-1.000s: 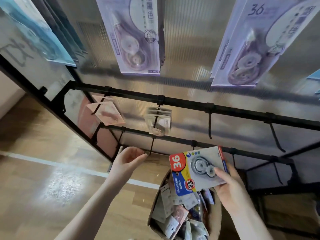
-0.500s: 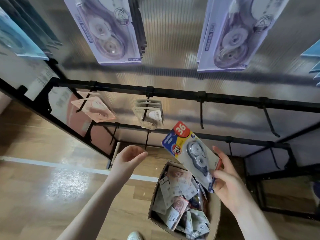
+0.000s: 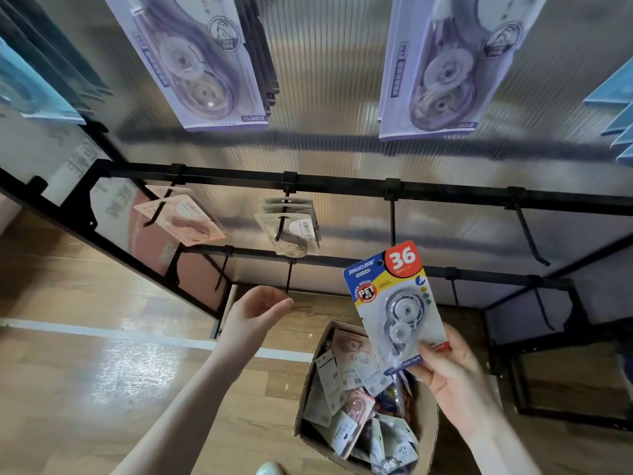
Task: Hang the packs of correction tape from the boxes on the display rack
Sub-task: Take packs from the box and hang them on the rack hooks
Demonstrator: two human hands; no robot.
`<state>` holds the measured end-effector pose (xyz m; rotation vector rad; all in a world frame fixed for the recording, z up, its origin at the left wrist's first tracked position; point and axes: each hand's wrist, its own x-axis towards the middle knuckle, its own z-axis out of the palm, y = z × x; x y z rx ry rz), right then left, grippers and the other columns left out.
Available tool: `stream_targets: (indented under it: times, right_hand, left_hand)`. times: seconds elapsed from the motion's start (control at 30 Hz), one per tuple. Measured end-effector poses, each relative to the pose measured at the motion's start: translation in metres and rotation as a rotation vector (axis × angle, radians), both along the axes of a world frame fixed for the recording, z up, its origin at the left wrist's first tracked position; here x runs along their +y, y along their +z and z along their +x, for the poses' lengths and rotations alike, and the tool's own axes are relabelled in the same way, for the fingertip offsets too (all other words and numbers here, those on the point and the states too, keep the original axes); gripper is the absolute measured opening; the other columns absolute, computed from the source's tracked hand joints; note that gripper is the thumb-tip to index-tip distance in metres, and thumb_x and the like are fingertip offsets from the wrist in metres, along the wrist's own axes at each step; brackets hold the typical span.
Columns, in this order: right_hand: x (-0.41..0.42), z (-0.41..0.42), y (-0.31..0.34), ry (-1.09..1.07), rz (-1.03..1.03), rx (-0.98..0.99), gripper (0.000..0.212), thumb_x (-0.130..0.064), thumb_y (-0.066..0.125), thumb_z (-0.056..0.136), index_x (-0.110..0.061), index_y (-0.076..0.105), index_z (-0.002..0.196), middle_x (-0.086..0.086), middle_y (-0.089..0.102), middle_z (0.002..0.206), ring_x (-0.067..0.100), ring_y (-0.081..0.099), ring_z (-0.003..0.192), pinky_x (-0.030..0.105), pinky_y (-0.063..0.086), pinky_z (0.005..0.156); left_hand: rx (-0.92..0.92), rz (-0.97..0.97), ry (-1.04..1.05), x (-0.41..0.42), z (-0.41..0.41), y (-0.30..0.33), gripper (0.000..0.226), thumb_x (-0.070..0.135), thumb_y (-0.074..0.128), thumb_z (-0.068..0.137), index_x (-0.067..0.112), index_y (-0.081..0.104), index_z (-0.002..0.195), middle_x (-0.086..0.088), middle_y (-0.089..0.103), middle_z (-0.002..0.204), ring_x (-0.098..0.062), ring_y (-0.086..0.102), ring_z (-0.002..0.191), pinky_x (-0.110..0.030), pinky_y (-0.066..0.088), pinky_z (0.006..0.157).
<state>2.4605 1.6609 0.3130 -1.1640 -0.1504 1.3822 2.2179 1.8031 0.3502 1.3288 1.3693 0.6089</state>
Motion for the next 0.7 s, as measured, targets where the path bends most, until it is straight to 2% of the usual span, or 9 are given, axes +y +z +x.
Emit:
stream_targets:
  times: [0.13,0.3,0.33,0.4,0.43,0.47,0.6,0.7]
  right_hand:
    - [0.000,0.003,-0.007,-0.052,-0.025,-0.012,0.046,0.000,0.057,0.071,-0.003,0.054,0.117,0.020,0.064,0.108,0.031,0.065,0.096,0.036,0.058,0.073]
    - [0.008,0.001,-0.015,-0.123,-0.011,-0.004,0.041,-0.003,0.061,0.068,-0.009,0.058,0.108,0.011,0.068,0.098,0.024,0.069,0.089,0.029,0.057,0.065]
    - [0.010,-0.001,-0.017,-0.131,-0.013,-0.003,0.044,-0.007,0.068,0.065,-0.010,0.058,0.108,0.010,0.069,0.097,0.023,0.069,0.089,0.029,0.057,0.066]
    - [0.012,-0.004,-0.020,-0.137,-0.022,-0.016,0.067,-0.022,0.088,0.047,-0.012,0.060,0.107,0.009,0.070,0.098,0.023,0.069,0.092,0.031,0.057,0.068]
    - [0.012,-0.006,-0.020,-0.141,-0.030,-0.021,0.075,-0.027,0.092,0.039,-0.013,0.060,0.106,0.009,0.070,0.099,0.024,0.068,0.093,0.032,0.057,0.070]
    - [0.012,-0.007,-0.021,-0.142,-0.037,-0.034,0.072,-0.026,0.090,0.042,-0.013,0.060,0.106,0.009,0.070,0.100,0.025,0.067,0.096,0.033,0.058,0.072]
    - [0.010,-0.014,-0.021,-0.187,-0.049,-0.090,0.031,-0.006,0.062,0.075,-0.012,0.059,0.106,0.009,0.068,0.100,0.023,0.066,0.097,0.029,0.058,0.070]
    - [0.007,-0.017,-0.018,-0.220,-0.068,-0.139,0.023,0.002,0.053,0.087,-0.014,0.060,0.102,0.011,0.067,0.101,0.021,0.067,0.092,0.029,0.058,0.069]
  left_hand:
    - [-0.002,0.005,-0.002,-0.001,0.008,0.000,0.009,0.022,0.066,0.084,0.015,0.065,0.090,0.004,0.064,0.079,0.002,0.058,0.068,-0.018,0.046,0.069]
    - [0.008,0.024,-0.022,-0.002,0.015,-0.002,0.007,0.020,0.065,0.085,0.014,0.065,0.089,0.003,0.064,0.078,0.001,0.057,0.068,-0.017,0.048,0.069]
    - [0.007,0.020,-0.023,-0.002,0.015,-0.003,0.007,0.020,0.065,0.085,0.014,0.065,0.089,0.003,0.064,0.078,0.001,0.057,0.068,-0.018,0.048,0.069]
    - [0.007,0.013,-0.020,-0.004,0.016,-0.006,0.007,0.020,0.065,0.085,0.014,0.065,0.089,0.002,0.064,0.080,0.000,0.058,0.069,-0.019,0.048,0.071]
    - [0.007,0.009,-0.018,-0.005,0.017,-0.007,0.007,0.020,0.066,0.085,0.014,0.065,0.089,0.001,0.065,0.081,0.000,0.058,0.070,-0.020,0.048,0.072]
    - [0.007,0.003,-0.015,-0.006,0.017,-0.009,0.006,0.020,0.066,0.084,0.015,0.065,0.088,0.002,0.065,0.082,-0.001,0.058,0.071,-0.021,0.048,0.073]
    - [0.014,-0.015,-0.018,-0.010,0.017,-0.014,0.004,0.020,0.066,0.085,0.017,0.065,0.087,0.001,0.066,0.083,-0.005,0.059,0.075,-0.027,0.049,0.077]
    - [0.087,0.043,-0.032,-0.012,0.016,-0.020,0.003,0.018,0.067,0.084,0.017,0.065,0.086,0.002,0.067,0.083,-0.005,0.061,0.076,-0.025,0.050,0.074]
